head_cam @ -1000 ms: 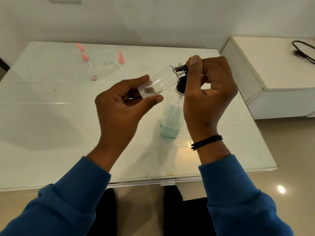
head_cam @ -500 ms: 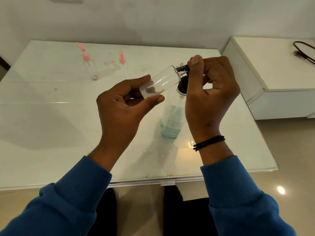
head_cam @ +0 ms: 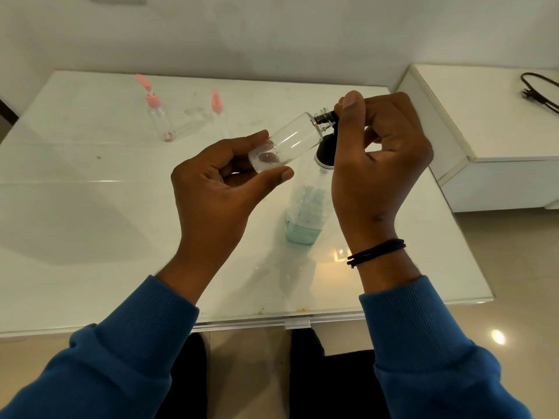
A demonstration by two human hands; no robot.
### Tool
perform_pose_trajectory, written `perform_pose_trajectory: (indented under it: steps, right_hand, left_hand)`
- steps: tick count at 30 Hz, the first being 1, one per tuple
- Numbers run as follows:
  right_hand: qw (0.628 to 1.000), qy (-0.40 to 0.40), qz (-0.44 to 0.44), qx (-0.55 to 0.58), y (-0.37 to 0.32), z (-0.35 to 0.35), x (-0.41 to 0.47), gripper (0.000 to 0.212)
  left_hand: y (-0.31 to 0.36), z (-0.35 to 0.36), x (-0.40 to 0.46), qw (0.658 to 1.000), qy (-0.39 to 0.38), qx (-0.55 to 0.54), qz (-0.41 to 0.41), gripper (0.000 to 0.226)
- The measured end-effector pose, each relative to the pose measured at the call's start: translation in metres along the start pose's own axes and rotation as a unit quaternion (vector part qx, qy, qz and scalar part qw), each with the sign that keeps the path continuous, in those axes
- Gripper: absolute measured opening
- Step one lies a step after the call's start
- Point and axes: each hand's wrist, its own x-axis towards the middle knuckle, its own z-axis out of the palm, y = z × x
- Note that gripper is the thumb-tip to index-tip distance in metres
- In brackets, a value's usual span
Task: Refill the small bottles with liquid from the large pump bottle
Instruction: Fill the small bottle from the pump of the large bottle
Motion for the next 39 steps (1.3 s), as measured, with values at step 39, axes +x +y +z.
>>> perform_pose_trajectory:
  steps: [39]
  right_hand:
    - [1.000,0.016,-0.014,-0.012,-0.0008,0.0011,-0.0015,0.024]
  left_hand:
    - [0.0003,-0.0003,-0.0002,1.000,0.002,0.011,0.000,0.046]
